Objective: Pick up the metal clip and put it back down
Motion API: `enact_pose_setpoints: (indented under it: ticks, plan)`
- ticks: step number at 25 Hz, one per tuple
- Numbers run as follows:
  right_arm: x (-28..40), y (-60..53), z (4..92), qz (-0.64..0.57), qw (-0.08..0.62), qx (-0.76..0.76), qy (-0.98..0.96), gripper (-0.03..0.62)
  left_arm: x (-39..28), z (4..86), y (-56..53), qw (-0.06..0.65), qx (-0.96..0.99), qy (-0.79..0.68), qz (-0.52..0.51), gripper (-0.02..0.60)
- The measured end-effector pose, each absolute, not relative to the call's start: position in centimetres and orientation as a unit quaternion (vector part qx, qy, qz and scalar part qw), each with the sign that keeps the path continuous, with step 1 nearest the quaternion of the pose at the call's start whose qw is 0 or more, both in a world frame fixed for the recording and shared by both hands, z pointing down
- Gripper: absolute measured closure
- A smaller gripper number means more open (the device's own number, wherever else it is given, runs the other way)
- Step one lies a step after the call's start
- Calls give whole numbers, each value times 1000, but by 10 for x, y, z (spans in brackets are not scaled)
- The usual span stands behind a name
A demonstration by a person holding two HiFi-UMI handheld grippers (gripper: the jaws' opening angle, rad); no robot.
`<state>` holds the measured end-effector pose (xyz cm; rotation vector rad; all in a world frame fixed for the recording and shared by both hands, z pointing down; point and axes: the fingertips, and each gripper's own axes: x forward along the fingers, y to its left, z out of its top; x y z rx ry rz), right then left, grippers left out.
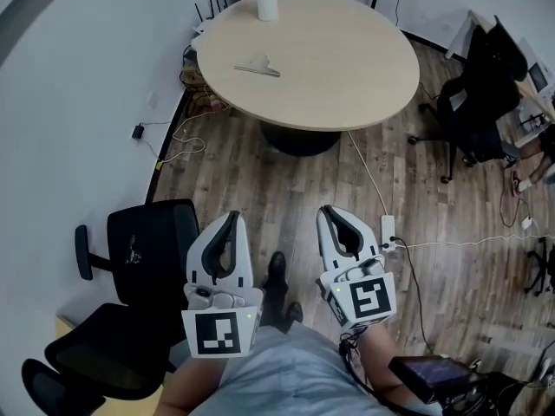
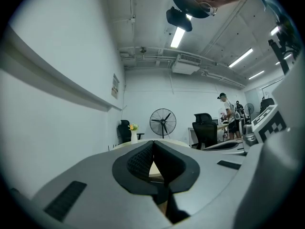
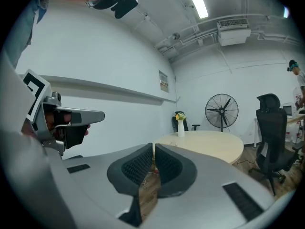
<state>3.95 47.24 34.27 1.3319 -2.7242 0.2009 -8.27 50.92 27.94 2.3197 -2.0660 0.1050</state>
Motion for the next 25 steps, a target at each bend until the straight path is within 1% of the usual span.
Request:
enact_pose_setpoints:
  ticks: [5, 11, 18, 25]
  plan:
    - [-4, 409, 338, 68, 52, 430, -899, 545, -119, 274, 446, 14, 748, -663, 25, 563]
    - [-42, 358, 302, 41, 47, 431, -900, 545, -158, 242, 395, -1, 751, -660, -7, 563]
    - [-49, 317, 276, 20, 37, 445, -895, 545, -169, 227, 355, -11, 760, -650, -31, 563]
    - [-44, 267, 289, 27, 39, 449, -892, 545, -164, 248, 310, 4, 763, -647, -18, 563]
